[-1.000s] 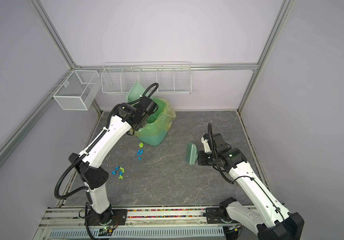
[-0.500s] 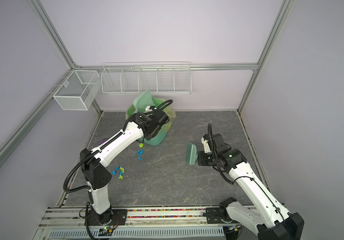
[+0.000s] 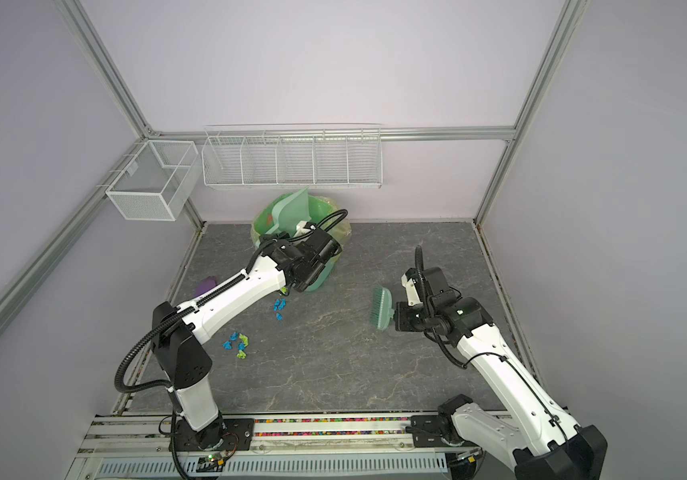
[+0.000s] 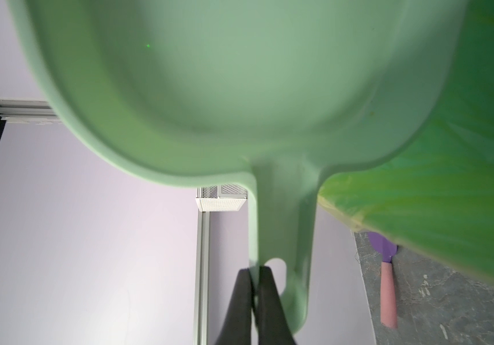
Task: Sweep away the paper scraps from the table
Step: 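Tilt the dustpan over the bin with the left gripper to empty scraps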
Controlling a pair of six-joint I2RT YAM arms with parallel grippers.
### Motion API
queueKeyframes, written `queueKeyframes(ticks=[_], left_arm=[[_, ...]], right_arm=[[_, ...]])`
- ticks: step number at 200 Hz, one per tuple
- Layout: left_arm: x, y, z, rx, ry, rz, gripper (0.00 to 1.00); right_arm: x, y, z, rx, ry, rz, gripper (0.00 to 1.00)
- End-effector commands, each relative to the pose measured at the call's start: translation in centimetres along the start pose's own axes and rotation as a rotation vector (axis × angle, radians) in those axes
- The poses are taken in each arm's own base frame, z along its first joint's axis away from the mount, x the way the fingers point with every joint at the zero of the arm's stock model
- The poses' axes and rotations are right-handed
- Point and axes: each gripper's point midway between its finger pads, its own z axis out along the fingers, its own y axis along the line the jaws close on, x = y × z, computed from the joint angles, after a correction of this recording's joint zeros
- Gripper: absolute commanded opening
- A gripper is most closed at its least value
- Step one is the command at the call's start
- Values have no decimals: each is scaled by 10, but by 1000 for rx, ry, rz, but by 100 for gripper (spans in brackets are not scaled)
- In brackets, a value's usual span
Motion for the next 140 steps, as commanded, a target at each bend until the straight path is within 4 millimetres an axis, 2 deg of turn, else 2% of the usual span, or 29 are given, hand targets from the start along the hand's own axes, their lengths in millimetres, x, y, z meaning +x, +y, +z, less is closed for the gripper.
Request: queueKeyframes(ticks=[1,20,46,67,98,120,140], left_arm=[[5,19,-4,-42,-1,-43,0],[5,25,-6,-36,-6,-80,0],[6,36,-9,60,-31,-189,0],[8,36,-14,189,-34,-291,0],[12,35,-21,315,-25,-353,0],[20,43,-30,417,-8,-430,0],[25,40,-42,535,-14,-472,0]], right_arm=[[0,2,3,-23,-14,-12,7],[-1,2,5,-27,-15,-15,7],[-2,5,4,-38,-13,-18,7],[-3,8,1,-51,-22,-19,7],[-3,11,-3,-71,-27,-14,7],[0,12,-4,-78,-24,3,7],[2,14,-4,-103,-30,26,7]])
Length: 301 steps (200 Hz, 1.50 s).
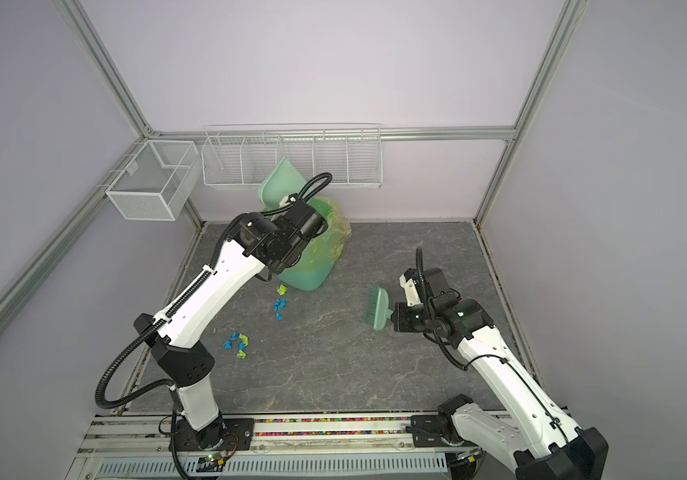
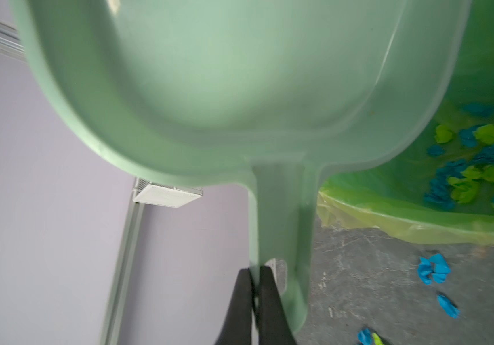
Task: Sweep away the paper scraps from the table
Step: 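Tilt the dustpan over the bin with the left gripper to empty scraps, then lower the dustpan with the left gripper beside scraps near the robot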
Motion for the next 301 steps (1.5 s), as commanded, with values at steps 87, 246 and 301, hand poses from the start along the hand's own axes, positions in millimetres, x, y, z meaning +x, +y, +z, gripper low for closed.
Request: queueKeyframes(ticks=[87,246,301], left_arm=[[84,-45,-55,568,196,-181,0],[179,-98,-51,843,325,-412,0],[200,-121,-31,897,415,-491,0]], right_arm=[[6,34,10,-182,-18,103,7],[1,138,60,-330,72,41,7],[-7,182,92,-398,127,54,7]])
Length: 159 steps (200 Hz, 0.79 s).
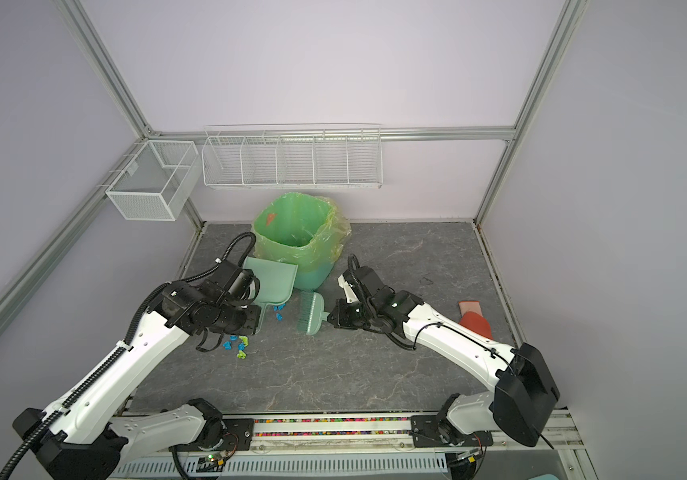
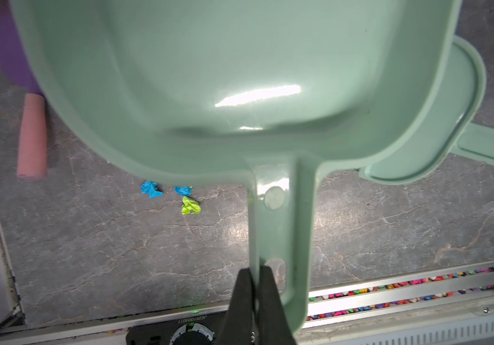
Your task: Sweep away the paper scraps from the table
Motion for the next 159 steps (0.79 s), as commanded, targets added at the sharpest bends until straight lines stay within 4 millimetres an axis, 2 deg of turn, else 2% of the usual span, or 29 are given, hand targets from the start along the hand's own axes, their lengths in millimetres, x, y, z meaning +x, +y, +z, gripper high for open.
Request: queueKeyframes(ticks=[1,29,81,133,159], left_arm=[[-2,-7,7,58,0,-32,0],[2,7,23,63,39,-79,0],[-7,36,24,54,34,-157,0],[-5,42,26,23,57,-148,0],[-3,40,26,41,61,-139,0]], right_arm=[[-14,31,11,-85,-18,6,7],[-21,49,37,-130,17,24,7],[-40,64,84,-174,45,89,7],[-60,63,124,-184,32,186,7],[-65,55,142,-182,32,253,7]])
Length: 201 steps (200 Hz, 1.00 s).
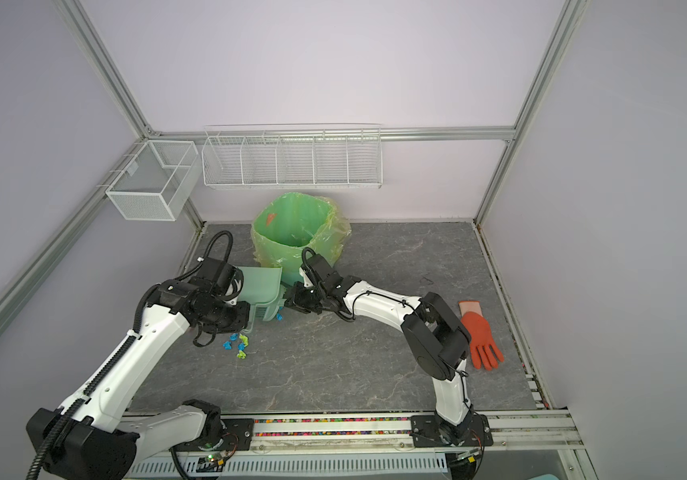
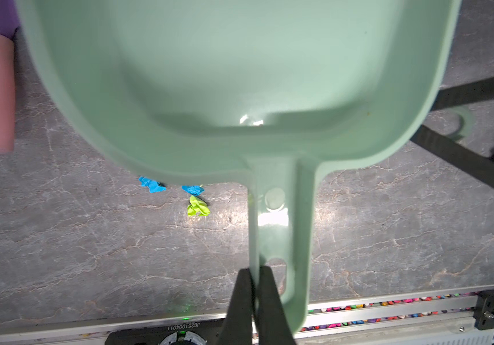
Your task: Sweep away the paper scraps from the table
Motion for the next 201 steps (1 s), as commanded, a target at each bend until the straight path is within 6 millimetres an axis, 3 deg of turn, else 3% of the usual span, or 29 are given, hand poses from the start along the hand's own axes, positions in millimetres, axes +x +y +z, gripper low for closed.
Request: queueKeyframes(ticks=[1,42,94,152,201], left_arm=[[2,-3,-3,23,5,17,0],[2,-3,-2,26,8,18,0],[4,-7,0,45,29,11,0],[14,-20,5,132,68,21,0],[23,-27,10,160,73,20,0]], right_arm=[[-12,9,10,-52,-25,76,7],[-16,-19,9,-7,-64,169,7],[-14,-51,-15,35,-87,238,7],[6,-83,-56,97,-60,266,7],[29,-121,-107,207,-57,267,7]])
